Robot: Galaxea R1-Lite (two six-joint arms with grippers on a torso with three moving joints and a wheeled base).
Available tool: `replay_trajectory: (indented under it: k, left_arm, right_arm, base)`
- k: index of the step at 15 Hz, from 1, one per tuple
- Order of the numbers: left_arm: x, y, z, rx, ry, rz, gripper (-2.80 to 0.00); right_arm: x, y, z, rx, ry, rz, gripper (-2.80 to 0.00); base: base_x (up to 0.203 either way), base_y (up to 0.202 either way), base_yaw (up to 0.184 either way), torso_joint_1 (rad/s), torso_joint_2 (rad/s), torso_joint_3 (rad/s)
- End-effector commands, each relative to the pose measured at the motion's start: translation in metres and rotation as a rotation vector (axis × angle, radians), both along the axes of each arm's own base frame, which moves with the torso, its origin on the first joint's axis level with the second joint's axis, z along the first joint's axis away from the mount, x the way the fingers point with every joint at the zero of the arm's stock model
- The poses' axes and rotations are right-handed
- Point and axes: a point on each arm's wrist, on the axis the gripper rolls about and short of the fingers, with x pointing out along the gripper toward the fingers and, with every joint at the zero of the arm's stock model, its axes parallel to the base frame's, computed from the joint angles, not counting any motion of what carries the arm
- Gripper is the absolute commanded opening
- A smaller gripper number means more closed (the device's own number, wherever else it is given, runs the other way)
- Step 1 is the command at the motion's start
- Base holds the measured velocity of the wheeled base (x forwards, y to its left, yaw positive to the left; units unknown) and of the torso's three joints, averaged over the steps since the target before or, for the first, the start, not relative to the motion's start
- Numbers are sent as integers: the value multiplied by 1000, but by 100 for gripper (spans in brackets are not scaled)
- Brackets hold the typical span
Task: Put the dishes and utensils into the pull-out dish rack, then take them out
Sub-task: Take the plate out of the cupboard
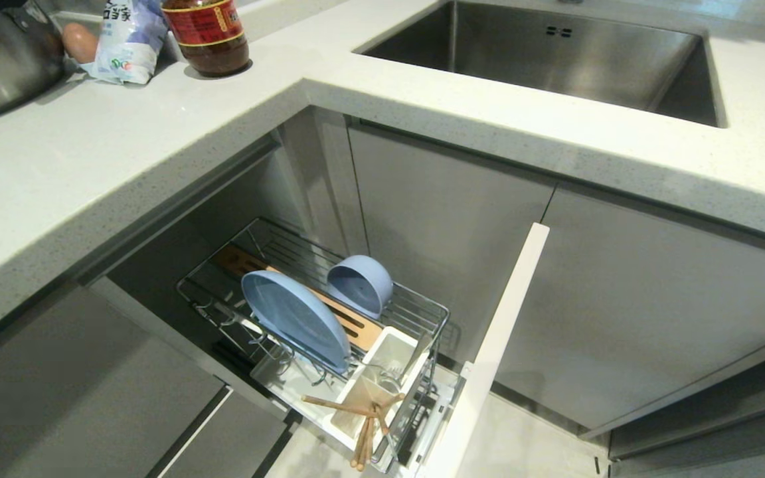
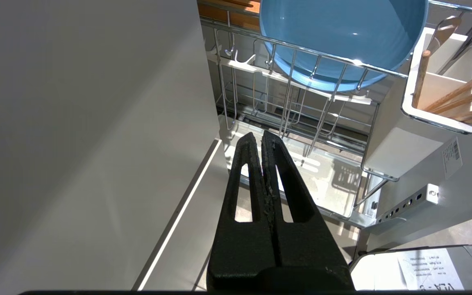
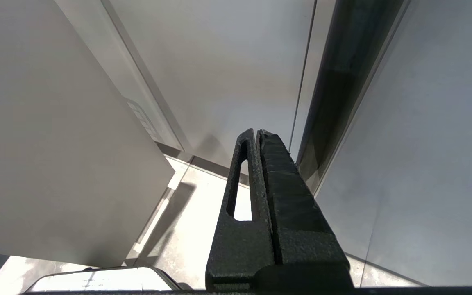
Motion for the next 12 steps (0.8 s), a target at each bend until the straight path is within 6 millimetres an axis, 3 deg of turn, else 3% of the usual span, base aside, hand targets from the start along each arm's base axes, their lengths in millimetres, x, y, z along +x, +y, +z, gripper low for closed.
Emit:
replay_trajectory:
  k: [1,3,6,9,10,12]
  left_arm:
    - [0,0,0,8,0,3,-280]
    - [-5,0,20,14,-83,19,-280]
    - [-41,0,89,121,-329,41,-280]
    - [-78,2,150,283,-407,154,-280]
    - [-77,2,175,296,-392,179,-280]
    - [-56,1,233,278,-377,218,-280]
  right_arm:
    - [0,0,0,0,-5,0,-280]
    - [0,0,0,0,-4,0,-280]
    - [0,0,0,0,-5,0,-280]
    - [0,0,0,0,-5,0,-280]
    - [0,0,0,0,-3,0,-280]
    - [0,0,0,0,-5,0,-280]
  base:
    - [0,0,0,0,0,0]
    - [0,0,0,0,0,0]
    - [0,0,0,0,0,0]
    - [0,0,0,0,0,0]
    - [0,0,0,0,0,0]
    - [0,0,0,0,0,0]
